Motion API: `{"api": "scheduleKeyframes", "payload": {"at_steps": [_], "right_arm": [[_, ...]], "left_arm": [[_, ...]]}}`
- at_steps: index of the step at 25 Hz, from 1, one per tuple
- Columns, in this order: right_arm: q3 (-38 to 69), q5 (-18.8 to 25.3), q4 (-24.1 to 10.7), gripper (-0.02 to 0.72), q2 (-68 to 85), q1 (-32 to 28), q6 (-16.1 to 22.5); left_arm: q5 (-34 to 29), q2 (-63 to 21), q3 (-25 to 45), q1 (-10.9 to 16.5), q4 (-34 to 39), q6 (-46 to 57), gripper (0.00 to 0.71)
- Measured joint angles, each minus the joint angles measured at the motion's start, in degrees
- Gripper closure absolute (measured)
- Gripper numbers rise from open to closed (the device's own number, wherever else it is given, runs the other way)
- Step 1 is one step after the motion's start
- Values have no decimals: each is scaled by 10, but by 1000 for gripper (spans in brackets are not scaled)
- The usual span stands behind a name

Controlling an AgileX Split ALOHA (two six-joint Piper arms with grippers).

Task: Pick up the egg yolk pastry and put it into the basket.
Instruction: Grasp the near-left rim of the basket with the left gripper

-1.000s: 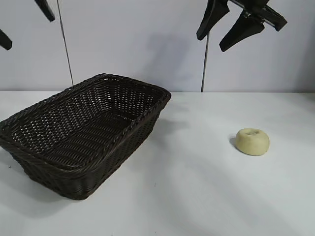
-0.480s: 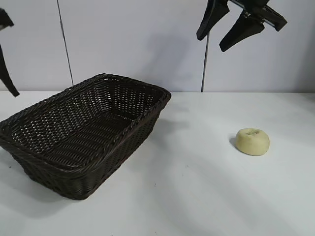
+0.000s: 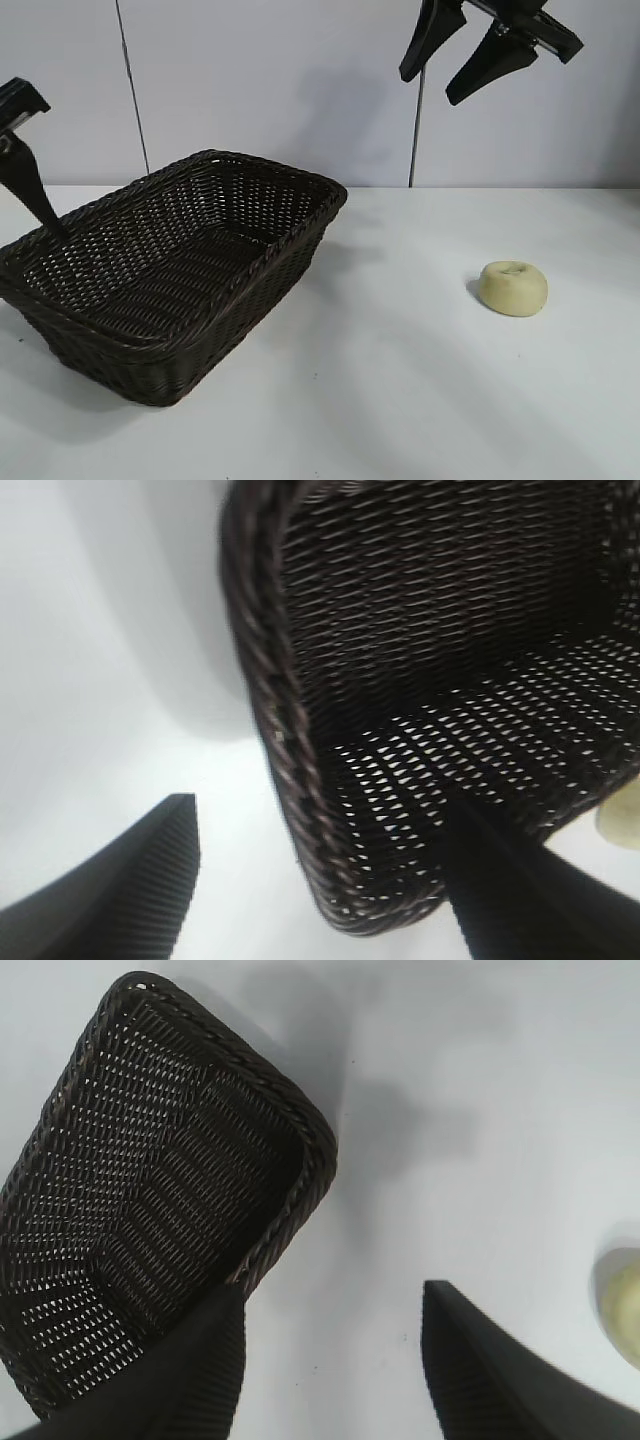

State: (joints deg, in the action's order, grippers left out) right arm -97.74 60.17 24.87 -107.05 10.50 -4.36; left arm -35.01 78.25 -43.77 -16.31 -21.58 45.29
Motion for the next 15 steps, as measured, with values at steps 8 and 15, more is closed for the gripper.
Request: {"api": "scheduleKeyframes", "payload": {"at_steps": [8, 15], "right_arm": [[0, 1, 0, 311, 0, 0, 0], [0, 1, -1, 311, 0, 0, 0]], "left_arm": [[5, 0, 0, 0, 13, 11, 212], [23, 0, 26, 0, 13, 11, 212]]}}
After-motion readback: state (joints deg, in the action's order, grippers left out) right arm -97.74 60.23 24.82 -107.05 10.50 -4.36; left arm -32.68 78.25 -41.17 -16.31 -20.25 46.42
